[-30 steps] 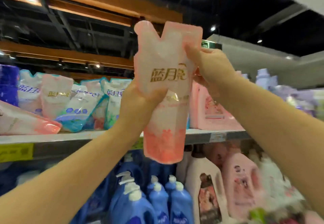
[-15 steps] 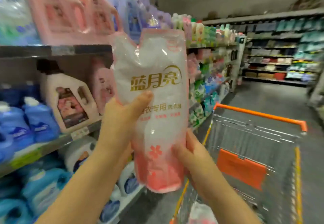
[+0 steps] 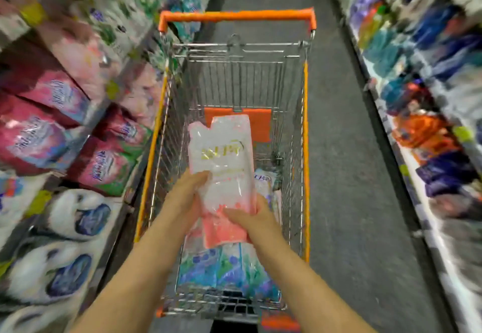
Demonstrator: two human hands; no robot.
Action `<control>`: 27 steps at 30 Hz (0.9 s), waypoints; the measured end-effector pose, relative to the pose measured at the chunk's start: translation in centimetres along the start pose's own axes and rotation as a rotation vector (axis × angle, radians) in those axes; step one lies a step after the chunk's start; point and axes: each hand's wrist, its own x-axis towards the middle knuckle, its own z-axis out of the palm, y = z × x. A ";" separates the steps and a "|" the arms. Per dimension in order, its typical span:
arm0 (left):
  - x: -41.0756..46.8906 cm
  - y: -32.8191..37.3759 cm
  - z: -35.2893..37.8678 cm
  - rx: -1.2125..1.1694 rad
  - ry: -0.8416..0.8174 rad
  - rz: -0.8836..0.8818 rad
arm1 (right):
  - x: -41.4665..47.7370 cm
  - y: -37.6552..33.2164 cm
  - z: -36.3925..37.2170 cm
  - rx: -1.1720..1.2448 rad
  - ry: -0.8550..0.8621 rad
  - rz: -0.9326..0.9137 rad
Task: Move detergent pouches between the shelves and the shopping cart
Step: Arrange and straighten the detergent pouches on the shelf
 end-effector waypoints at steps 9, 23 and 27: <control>15.9 -8.9 -8.0 0.118 0.246 -0.372 | 14.6 8.8 0.7 0.016 0.137 0.344; 20.3 -17.6 -14.9 0.373 0.299 -0.687 | 22.6 19.8 -0.4 -0.177 0.236 0.644; 19.9 -17.5 -14.8 0.561 0.220 -0.673 | 22.6 18.0 0.0 -0.340 0.243 0.664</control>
